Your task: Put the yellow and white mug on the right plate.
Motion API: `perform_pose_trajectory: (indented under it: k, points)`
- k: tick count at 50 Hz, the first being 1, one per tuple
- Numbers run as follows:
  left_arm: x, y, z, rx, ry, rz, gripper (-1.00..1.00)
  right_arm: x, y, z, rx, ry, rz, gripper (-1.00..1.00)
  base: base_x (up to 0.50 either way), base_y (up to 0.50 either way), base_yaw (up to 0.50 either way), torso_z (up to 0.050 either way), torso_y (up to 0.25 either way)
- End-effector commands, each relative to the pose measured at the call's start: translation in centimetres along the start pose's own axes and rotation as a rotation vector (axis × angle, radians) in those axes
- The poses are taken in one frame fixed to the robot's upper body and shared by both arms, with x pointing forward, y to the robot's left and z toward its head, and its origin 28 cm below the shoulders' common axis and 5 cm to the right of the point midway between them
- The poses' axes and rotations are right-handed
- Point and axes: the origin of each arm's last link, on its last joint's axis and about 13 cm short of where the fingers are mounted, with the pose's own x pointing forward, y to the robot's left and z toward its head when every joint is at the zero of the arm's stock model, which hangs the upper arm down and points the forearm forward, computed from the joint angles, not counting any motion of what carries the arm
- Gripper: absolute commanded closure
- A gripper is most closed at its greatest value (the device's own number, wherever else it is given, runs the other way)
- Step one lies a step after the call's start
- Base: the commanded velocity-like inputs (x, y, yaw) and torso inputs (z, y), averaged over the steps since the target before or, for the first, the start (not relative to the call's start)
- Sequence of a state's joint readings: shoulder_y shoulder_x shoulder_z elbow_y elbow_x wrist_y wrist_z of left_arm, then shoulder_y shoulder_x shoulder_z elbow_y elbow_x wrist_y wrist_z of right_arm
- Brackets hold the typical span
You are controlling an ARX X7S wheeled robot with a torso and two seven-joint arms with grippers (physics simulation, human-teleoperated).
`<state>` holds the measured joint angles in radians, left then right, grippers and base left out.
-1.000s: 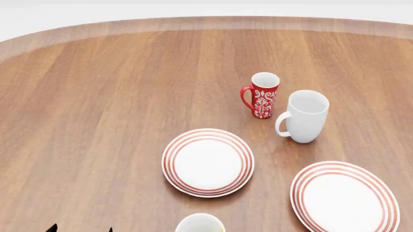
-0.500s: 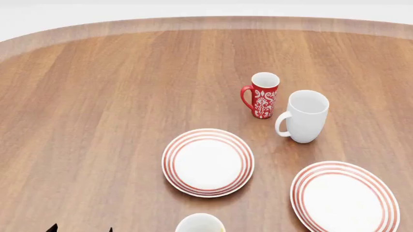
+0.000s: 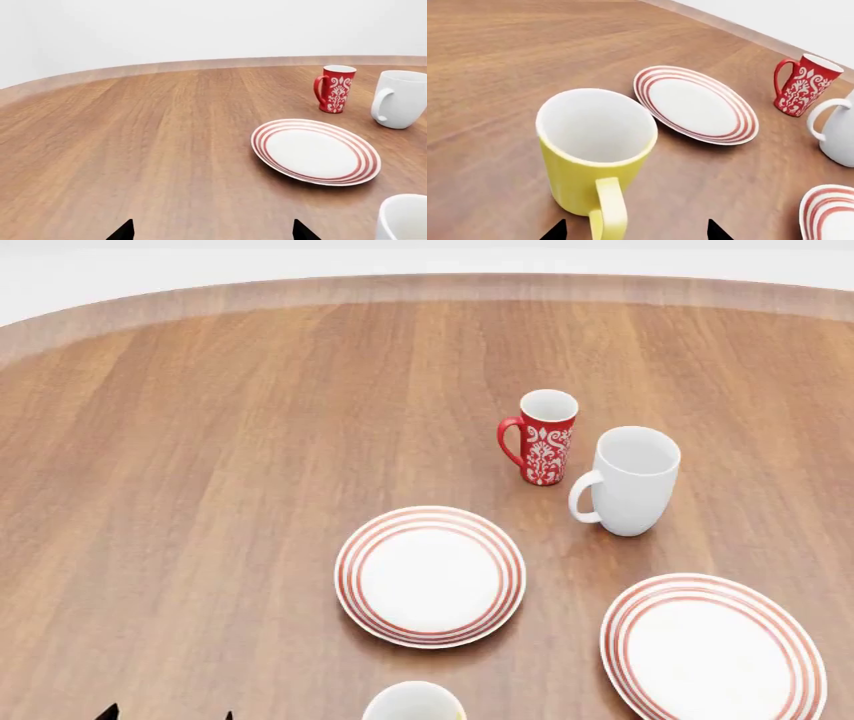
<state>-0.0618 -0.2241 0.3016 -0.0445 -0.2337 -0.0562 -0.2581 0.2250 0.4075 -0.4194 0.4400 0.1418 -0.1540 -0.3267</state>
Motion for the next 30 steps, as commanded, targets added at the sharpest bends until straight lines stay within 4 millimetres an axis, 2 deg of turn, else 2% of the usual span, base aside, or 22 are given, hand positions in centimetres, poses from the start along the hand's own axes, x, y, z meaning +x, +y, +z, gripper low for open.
perform_pose_trajectory:
  k: [1, 23, 24, 30]
  points:
    - [0.2, 0.0, 0.3, -0.001, -0.032, 0.010, -1.00, 1.2, 0.3, 0.2, -0.005, 0.004, 0.055, -1.00, 0.00, 0.00, 0.00, 0.000, 0.000]
    - [0.2, 0.0, 0.2, -0.002, -0.031, 0.010, -1.00, 1.8, 0.7, -0.5, -0.005, 0.026, 0.073, -1.00, 0.00, 0.00, 0.00, 0.000, 0.000]
    - [0.2, 0.0, 0.2, -0.003, -0.031, 0.010, -1.00, 1.8, 0.7, -0.6, -0.002, 0.026, 0.071, 1.00, 0.00, 0.00, 0.00, 0.000, 0.000]
    - [0.2, 0.0, 0.2, -0.003, -0.032, 0.010, -1.00, 1.7, 0.6, -0.9, 0.009, 0.025, 0.057, 1.00, 0.00, 0.00, 0.00, 0.000, 0.000]
